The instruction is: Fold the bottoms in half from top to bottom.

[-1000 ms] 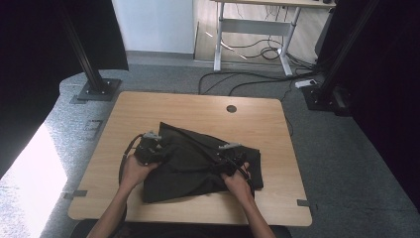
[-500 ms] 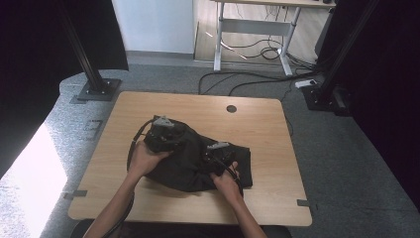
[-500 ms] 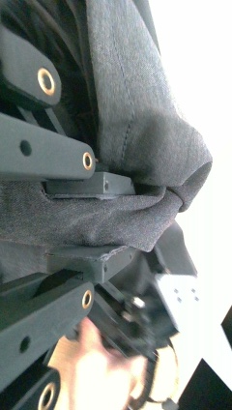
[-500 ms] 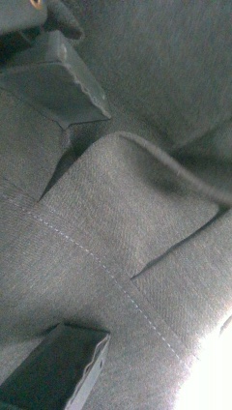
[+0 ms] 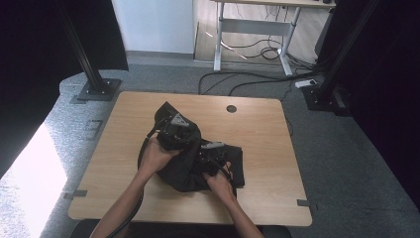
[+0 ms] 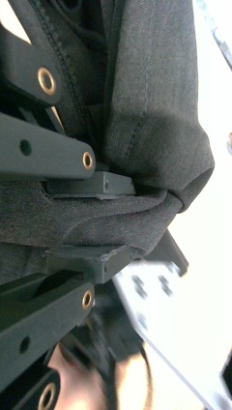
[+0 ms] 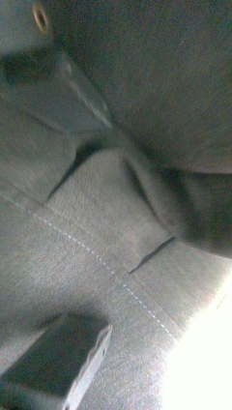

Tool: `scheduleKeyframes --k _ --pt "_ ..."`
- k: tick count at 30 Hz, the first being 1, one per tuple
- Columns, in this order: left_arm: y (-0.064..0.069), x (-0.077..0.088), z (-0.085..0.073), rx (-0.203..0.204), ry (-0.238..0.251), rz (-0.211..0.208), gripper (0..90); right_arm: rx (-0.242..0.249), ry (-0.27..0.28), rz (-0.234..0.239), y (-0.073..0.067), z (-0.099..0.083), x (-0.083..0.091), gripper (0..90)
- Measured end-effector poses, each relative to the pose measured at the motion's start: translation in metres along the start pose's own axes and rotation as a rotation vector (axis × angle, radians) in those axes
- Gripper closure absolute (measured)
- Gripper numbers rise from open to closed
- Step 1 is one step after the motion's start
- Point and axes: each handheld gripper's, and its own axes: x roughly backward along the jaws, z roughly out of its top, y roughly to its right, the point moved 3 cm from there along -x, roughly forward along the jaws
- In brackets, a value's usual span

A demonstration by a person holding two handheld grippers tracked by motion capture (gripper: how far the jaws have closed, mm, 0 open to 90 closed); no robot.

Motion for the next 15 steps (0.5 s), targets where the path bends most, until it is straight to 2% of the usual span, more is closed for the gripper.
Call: scheduleKeyframes --k 2,5,7,10,11,15 --pt "-0.004 0.003 -0.003 0.006 -0.004 0.009 70.4 -0.007 0.022 0.024 0.003 0.006 0.013 11.3" --pt "-0.008 0.006 -0.006 0.012 -0.004 0.022 70.3 0.015 0.042 -0.018 0.015 0.012 0.034 11.8" --pt "-0.012 0.009 -0.009 0.016 -0.010 0.032 70.3 -0.002 0.054 -0.062 0.031 0.012 0.048 11.9" --pt "-0.017 0.010 -0.013 0.026 -0.014 0.038 70.3 -0.051 0.025 -0.130 0.062 -0.001 0.063 11.9" --pt "-0.017 0.009 -0.014 0.029 -0.015 0.037 70.3 -0.083 -0.001 -0.154 0.077 -0.012 0.066 12.2" --pt "-0.018 0.008 -0.015 0.028 -0.021 0.044 70.3 -0.150 -0.062 -0.174 0.097 -0.040 0.066 13.5"
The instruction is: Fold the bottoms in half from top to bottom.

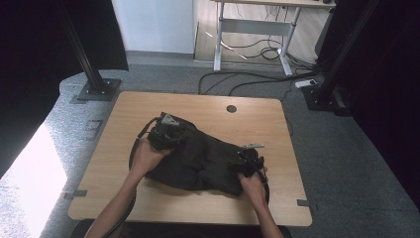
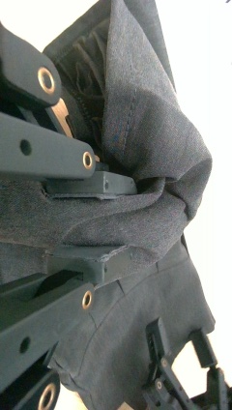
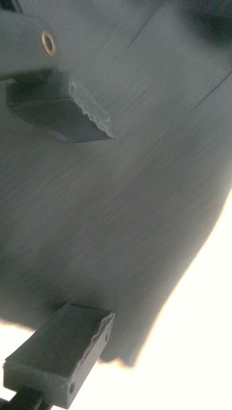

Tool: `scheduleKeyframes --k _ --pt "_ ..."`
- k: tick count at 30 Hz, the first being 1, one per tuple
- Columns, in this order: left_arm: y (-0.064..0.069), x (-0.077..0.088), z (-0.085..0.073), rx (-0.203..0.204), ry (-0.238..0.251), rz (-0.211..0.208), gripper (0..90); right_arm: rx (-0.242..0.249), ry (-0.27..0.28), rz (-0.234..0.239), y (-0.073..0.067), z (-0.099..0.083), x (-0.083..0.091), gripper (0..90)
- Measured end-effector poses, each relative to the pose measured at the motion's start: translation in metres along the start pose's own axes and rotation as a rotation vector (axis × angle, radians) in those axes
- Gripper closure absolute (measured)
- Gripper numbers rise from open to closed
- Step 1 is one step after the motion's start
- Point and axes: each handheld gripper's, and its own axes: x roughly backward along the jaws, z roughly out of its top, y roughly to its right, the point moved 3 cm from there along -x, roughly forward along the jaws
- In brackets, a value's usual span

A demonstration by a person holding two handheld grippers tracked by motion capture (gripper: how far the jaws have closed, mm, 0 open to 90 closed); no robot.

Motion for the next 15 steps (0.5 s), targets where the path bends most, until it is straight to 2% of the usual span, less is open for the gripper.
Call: scheduleKeyframes --k 1,2,4,7,11,15 --pt "0.000 0.000 0.000 0.000 -0.001 0.001 70.3 -0.015 -0.019 -0.016 0.005 -0.008 -0.001 13.6" --pt "0.000 0.000 0.001 0.001 -0.001 0.001 70.3 -0.032 -0.026 -0.008 0.008 -0.013 -0.002 14.1" --pt "0.000 0.001 0.002 0.001 -0.003 0.004 70.3 -0.035 -0.005 -0.005 0.009 -0.017 -0.002 16.9" --pt "0.002 0.003 0.006 -0.004 0.002 0.004 70.3 -0.006 -0.006 -0.010 0.001 -0.018 -0.003 18.5" --pt "0.004 0.009 0.013 -0.013 0.008 0.006 70.4 0.012 -0.001 0.011 -0.011 -0.013 -0.008 20.3" --pt "0.008 0.016 0.023 -0.019 0.023 0.010 70.4 0.041 0.013 0.032 -0.028 -0.004 -0.018 21.1"
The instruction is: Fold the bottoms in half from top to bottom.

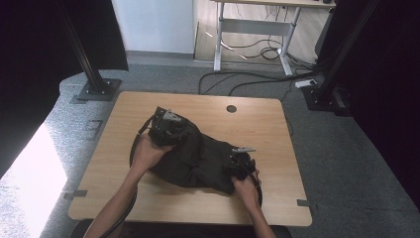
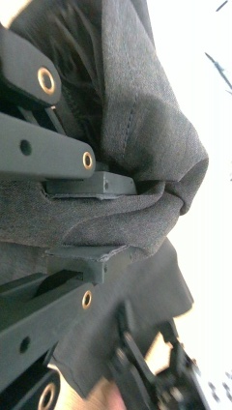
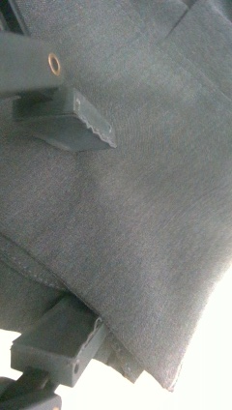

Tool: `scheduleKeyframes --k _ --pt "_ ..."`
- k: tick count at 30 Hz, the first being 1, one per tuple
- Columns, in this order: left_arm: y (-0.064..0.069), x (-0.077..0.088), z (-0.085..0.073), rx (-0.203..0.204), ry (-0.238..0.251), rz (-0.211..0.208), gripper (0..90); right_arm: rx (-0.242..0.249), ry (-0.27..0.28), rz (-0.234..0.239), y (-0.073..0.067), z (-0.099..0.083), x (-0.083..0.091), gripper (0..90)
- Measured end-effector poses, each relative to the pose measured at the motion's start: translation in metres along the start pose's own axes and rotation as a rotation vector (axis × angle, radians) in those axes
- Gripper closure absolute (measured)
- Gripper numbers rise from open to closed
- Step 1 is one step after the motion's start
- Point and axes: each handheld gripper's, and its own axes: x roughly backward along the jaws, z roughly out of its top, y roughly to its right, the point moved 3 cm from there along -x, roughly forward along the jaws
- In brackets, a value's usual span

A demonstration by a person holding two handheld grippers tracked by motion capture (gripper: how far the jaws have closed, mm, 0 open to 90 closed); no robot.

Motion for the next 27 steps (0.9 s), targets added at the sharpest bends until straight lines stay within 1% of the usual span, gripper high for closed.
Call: scheduleKeyframes --k 4,7,9,11,12,13,14,15,17,18,19,20,21,22,23,24,25,26,27 --pt "0.009 0.002 0.009 -0.025 0.003 0.001 70.4 0.036 0.011 0.032 -0.023 0.013 -0.014 21.3" --pt "0.016 -0.003 0.013 -0.043 -0.010 0.003 70.3 0.064 0.018 0.057 -0.041 0.023 -0.023 22.1" --pt "0.020 -0.011 0.013 -0.056 -0.031 0.005 70.3 0.081 0.021 0.077 -0.052 0.028 -0.027 24.0" --pt "0.024 -0.021 0.012 -0.057 -0.051 0.002 70.2 0.089 0.022 0.090 -0.059 0.031 -0.030 25.0" --pt "0.026 -0.033 0.010 -0.058 -0.072 -0.007 70.1 0.093 0.022 0.103 -0.063 0.032 -0.031 25.6" --pt "0.026 -0.033 0.010 -0.058 -0.072 -0.007 70.0 0.093 0.022 0.103 -0.063 0.032 -0.031 25.6" --pt "0.029 -0.045 0.008 -0.055 -0.094 -0.017 70.0 0.099 0.030 0.109 -0.064 0.032 -0.032 25.9" --pt "0.029 -0.045 0.008 -0.055 -0.094 -0.017 69.9 0.099 0.030 0.109 -0.064 0.032 -0.032 25.9" --pt "0.032 -0.058 0.005 -0.057 -0.114 -0.023 69.8 0.103 0.034 0.115 -0.062 0.031 -0.032 26.0" --pt "0.034 -0.063 0.004 -0.062 -0.125 -0.026 69.6 0.105 0.045 0.128 -0.061 0.031 -0.032 25.7" --pt "0.035 -0.068 0.003 -0.057 -0.135 -0.027 69.6 0.105 0.045 0.128 -0.061 0.031 -0.032 25.7" --pt "0.036 -0.073 0.002 -0.059 -0.143 -0.028 69.5 0.092 0.058 0.152 -0.060 0.030 -0.031 24.2" --pt "0.037 -0.077 0.000 -0.063 -0.153 -0.024 69.5 0.092 0.058 0.152 -0.060 0.030 -0.031 24.2" --pt "0.039 -0.085 -0.002 -0.070 -0.174 -0.017 69.3 0.065 0.070 0.191 -0.056 0.029 -0.030 23.9" --pt "0.039 -0.085 -0.002 -0.070 -0.174 -0.017 69.3 0.065 0.070 0.191 -0.056 0.029 -0.030 23.9" --pt "0.040 -0.088 -0.003 -0.071 -0.182 -0.014 69.3 0.044 0.075 0.212 -0.054 0.029 -0.028 24.3" --pt "0.040 -0.091 -0.004 -0.075 -0.190 -0.012 69.2 0.043 0.078 0.211 -0.052 0.028 -0.025 24.5" --pt "0.040 -0.093 -0.005 -0.074 -0.196 -0.009 69.0 0.079 0.086 0.188 -0.047 0.027 -0.016 25.2" --pt "0.040 -0.096 -0.005 -0.076 -0.205 -0.008 69.0 0.079 0.086 0.188 -0.047 0.027 -0.016 25.2"
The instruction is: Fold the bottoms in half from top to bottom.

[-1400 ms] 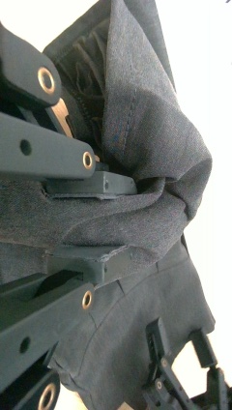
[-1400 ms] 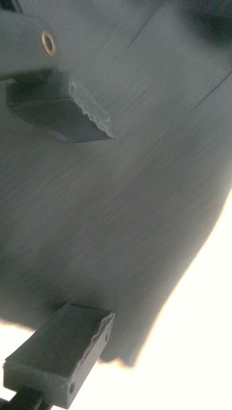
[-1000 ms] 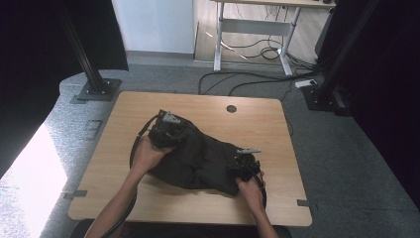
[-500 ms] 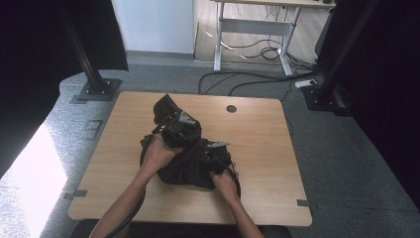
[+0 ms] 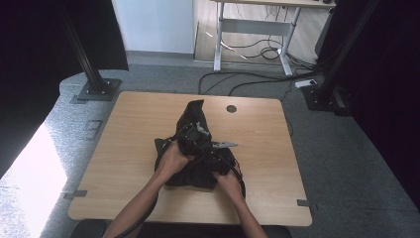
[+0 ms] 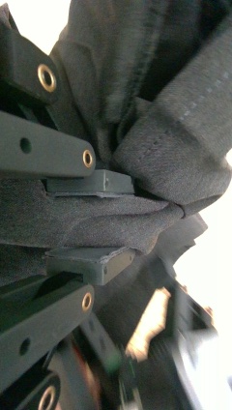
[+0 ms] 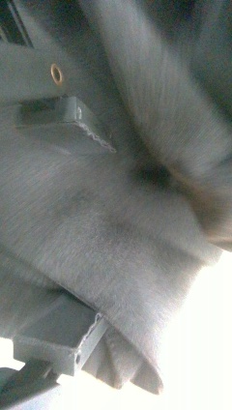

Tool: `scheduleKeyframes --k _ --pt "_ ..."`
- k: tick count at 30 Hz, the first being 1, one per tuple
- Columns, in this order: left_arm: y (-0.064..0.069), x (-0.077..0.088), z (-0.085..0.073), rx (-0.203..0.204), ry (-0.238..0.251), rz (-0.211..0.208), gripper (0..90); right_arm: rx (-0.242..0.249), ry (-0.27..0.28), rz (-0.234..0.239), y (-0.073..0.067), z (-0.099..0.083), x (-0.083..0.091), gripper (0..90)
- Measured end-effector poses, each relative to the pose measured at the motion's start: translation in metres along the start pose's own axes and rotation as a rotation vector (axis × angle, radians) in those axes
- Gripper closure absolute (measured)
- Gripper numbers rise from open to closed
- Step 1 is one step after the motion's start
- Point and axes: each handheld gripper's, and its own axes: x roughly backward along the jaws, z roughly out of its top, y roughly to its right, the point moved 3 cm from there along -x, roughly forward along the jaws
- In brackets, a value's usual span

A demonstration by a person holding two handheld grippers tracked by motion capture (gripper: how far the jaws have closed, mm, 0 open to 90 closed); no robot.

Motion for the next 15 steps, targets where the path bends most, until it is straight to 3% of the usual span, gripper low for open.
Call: scheduleKeyframes --k 5,10,12,15 --pt "0.008 -0.019 0.001 -0.022 -0.053 0.031 68.3 0.027 0.014 -0.043 0.014 -0.003 0.026 25.3" --pt "0.020 -0.037 0.001 -0.054 -0.103 0.067 67.1 0.011 -0.002 -0.084 0.037 -0.016 0.044 25.4" --pt "0.021 -0.043 -0.001 -0.055 -0.115 0.057 66.2 -0.011 -0.002 -0.093 0.047 -0.023 0.049 25.3" --pt "0.019 -0.047 -0.001 -0.018 -0.106 0.019 63.6 -0.041 -0.003 -0.101 0.060 -0.033 0.054 25.3"
